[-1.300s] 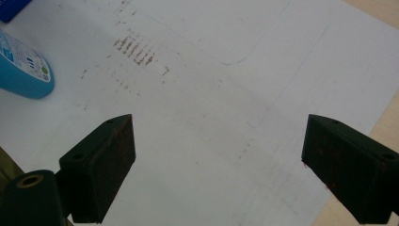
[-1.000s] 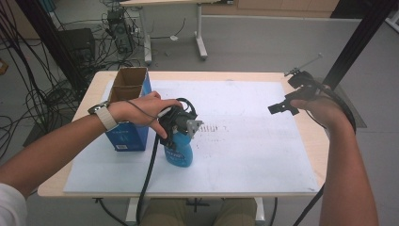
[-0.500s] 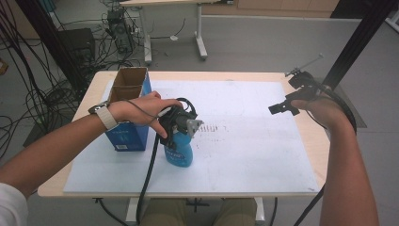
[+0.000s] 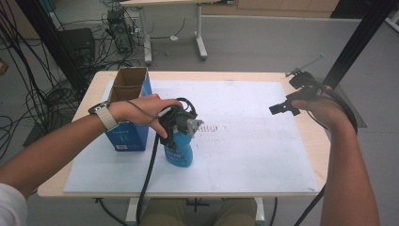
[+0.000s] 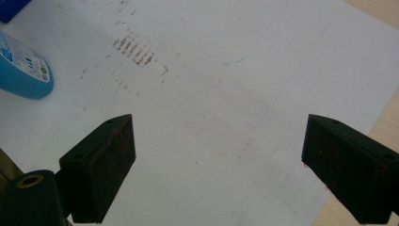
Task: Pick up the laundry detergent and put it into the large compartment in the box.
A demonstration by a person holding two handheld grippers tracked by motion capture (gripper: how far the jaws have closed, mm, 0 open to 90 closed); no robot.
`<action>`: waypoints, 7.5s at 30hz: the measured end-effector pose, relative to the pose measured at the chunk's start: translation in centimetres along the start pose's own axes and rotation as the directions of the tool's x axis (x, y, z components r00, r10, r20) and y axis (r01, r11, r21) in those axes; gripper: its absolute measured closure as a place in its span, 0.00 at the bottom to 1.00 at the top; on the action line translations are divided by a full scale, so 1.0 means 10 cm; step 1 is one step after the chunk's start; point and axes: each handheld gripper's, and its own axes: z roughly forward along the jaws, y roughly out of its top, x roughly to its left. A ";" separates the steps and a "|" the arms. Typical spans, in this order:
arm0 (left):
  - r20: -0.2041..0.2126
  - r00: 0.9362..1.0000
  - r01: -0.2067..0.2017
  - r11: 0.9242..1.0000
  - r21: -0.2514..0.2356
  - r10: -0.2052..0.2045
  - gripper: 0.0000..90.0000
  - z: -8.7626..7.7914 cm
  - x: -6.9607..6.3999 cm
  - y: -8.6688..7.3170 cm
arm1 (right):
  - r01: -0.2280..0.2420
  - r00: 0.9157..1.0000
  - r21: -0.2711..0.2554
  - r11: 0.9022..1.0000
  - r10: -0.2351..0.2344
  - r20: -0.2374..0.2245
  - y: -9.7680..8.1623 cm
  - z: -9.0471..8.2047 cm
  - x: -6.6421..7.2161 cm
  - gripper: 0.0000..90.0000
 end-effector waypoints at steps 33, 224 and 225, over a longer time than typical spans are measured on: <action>-0.001 1.000 0.011 1.000 -0.013 -0.011 0.41 0.00 -0.01 -0.03 | 0.007 1.000 0.002 1.000 -0.007 -0.003 0.02 0.03 0.00 0.12; -0.090 0.004 0.999 0.008 -0.044 -0.996 0.41 -1.77 -0.49 -0.23 | 0.225 0.968 -0.126 0.966 -0.237 -0.085 0.39 0.19 0.07 0.12; -0.090 0.004 0.999 0.008 -0.044 -0.996 0.41 -1.77 -0.49 -0.23 | 0.225 0.968 -0.126 0.966 -0.237 -0.085 0.39 0.19 0.07 0.12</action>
